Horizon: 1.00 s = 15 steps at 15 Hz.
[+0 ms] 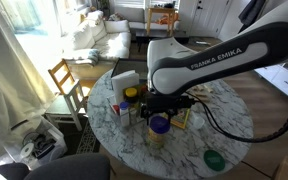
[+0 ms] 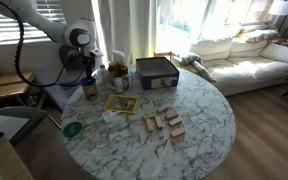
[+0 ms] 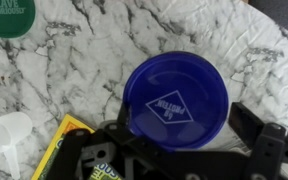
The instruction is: Put the measuring cup on the table then unstack the yellow tins
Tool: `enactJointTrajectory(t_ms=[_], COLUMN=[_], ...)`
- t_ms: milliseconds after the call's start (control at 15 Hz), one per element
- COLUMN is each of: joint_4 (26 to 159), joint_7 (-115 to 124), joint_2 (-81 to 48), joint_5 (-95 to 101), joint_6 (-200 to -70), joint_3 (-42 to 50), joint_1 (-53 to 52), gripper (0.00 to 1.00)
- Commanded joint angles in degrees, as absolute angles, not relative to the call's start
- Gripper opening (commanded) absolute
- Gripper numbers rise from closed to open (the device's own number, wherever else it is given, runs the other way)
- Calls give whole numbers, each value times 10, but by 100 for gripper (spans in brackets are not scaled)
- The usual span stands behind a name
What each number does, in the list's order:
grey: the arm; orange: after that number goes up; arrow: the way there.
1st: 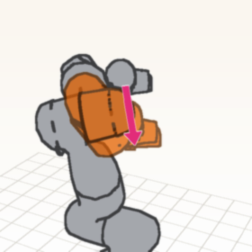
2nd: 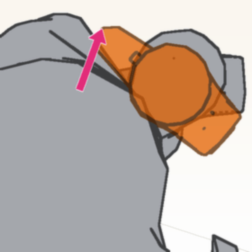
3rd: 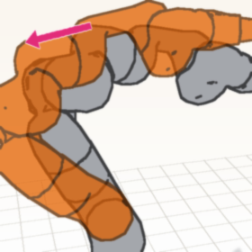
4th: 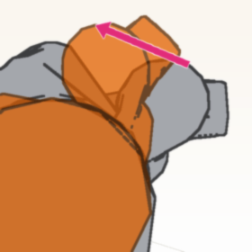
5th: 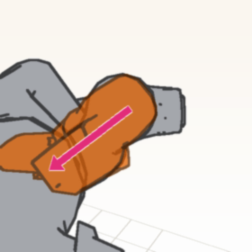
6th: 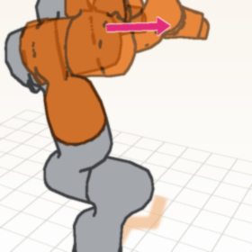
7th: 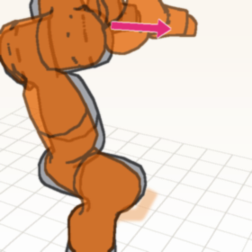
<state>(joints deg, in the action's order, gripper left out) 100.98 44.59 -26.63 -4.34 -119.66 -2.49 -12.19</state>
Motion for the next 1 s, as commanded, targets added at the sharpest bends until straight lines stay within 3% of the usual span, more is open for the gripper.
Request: enactJointTrajectory(t_ms=[0, 933], joint_4=[1031, 1055], joint_7=[426, 274], joint_2=[-248, -233], joint_5=[-46, -84], joint_6=[-1195, -1184], joint_3=[-27, -34], joint_1=[-120, -95], gripper=[100, 100])
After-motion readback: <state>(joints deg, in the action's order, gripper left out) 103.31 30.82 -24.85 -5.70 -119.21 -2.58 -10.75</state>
